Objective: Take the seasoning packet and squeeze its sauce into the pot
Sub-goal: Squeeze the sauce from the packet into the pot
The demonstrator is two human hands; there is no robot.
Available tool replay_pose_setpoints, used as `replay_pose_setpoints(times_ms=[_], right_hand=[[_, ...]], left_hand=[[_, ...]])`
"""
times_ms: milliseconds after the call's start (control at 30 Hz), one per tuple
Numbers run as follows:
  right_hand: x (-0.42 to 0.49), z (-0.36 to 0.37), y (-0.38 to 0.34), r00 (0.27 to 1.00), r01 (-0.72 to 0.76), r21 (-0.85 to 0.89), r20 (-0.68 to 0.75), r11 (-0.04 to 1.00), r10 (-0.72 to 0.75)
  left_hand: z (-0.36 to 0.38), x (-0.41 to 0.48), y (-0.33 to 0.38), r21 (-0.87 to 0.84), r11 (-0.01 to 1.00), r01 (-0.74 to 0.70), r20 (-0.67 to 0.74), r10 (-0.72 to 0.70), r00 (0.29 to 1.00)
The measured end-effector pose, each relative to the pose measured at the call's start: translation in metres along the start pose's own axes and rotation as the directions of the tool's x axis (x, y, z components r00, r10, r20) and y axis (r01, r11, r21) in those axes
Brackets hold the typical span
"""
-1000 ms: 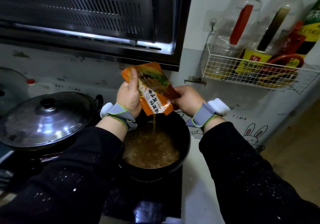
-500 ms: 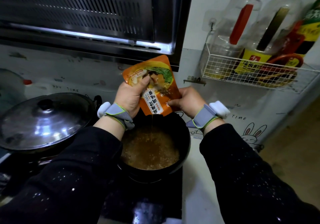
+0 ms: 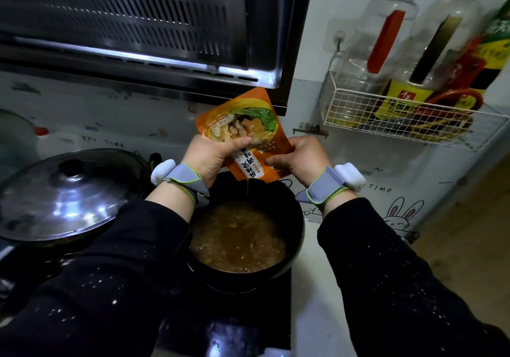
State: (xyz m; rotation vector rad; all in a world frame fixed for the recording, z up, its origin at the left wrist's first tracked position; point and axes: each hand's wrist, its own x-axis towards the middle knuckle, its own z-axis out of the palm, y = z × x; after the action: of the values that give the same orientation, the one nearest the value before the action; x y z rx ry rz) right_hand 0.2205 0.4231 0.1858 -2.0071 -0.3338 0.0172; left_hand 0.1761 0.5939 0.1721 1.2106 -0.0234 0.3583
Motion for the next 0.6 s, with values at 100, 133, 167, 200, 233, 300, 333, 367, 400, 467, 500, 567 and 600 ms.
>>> replay_pose_setpoints(times_ms=[100,133,167,200,233,300,333,367,400,467,500,567,600], right_hand=[[0.0,0.001,0.001,1.0,0.005,-0.024,0.006,1.0,-0.005],[0.0,0.002,0.001,1.0,0.011,-0.029,0.01,1.0,-0.011],[0.0,0.002,0.002,1.0,0.02,-0.03,0.014,0.999,-0.02],[0.0,0.003,0.002,0.999,0.03,-0.029,0.017,0.999,-0.03],[-0.001,0.003,0.002,0.999,0.038,-0.025,0.02,0.999,-0.037],[-0.001,0.004,0.002,0.999,0.045,-0.019,0.024,0.999,-0.044],[0.0,0.004,0.002,0.999,0.04,-0.017,0.025,0.999,-0.039],[0.0,0.004,0.001,0.999,0.031,-0.007,0.024,1.0,-0.03],[0.0,0.003,0.001,0.999,0.022,0.009,0.023,1.0,-0.022],[0.002,0.001,0.0,1.0,0.009,0.026,0.028,1.0,-0.01],[0.002,0.0,-0.001,0.999,0.005,0.026,0.035,1.0,-0.006],[0.002,0.001,-0.003,0.999,-0.003,0.033,0.048,0.999,0.001],[0.002,0.002,-0.003,0.999,-0.004,0.039,0.051,0.999,0.002]], left_hand=[[-0.002,0.0,0.001,0.068,0.998,0.006,-0.001,-0.006,1.0],[-0.002,0.0,0.001,0.079,0.997,-0.001,0.006,0.001,1.0],[-0.001,-0.001,0.001,0.088,0.996,-0.011,0.016,0.009,1.0],[-0.001,-0.001,0.002,0.101,0.995,-0.021,0.029,0.018,0.999],[0.0,-0.002,0.002,0.107,0.994,-0.024,0.042,0.019,0.999],[-0.001,-0.003,0.003,0.095,0.995,-0.019,0.065,0.013,0.998],[-0.002,-0.003,0.004,0.085,0.996,-0.015,0.077,0.009,0.997],[-0.004,-0.003,0.004,0.076,0.997,-0.008,0.091,0.001,0.996],[-0.005,-0.002,0.004,0.071,0.997,0.008,0.103,-0.015,0.995],[-0.008,-0.002,0.004,0.071,0.996,0.056,0.101,-0.063,0.993],[-0.01,-0.001,0.004,0.082,0.994,0.072,0.092,-0.08,0.993],[-0.012,0.0,0.004,0.118,0.991,0.068,0.071,-0.077,0.994],[-0.013,0.001,0.005,0.13,0.99,0.059,0.07,-0.068,0.995]])
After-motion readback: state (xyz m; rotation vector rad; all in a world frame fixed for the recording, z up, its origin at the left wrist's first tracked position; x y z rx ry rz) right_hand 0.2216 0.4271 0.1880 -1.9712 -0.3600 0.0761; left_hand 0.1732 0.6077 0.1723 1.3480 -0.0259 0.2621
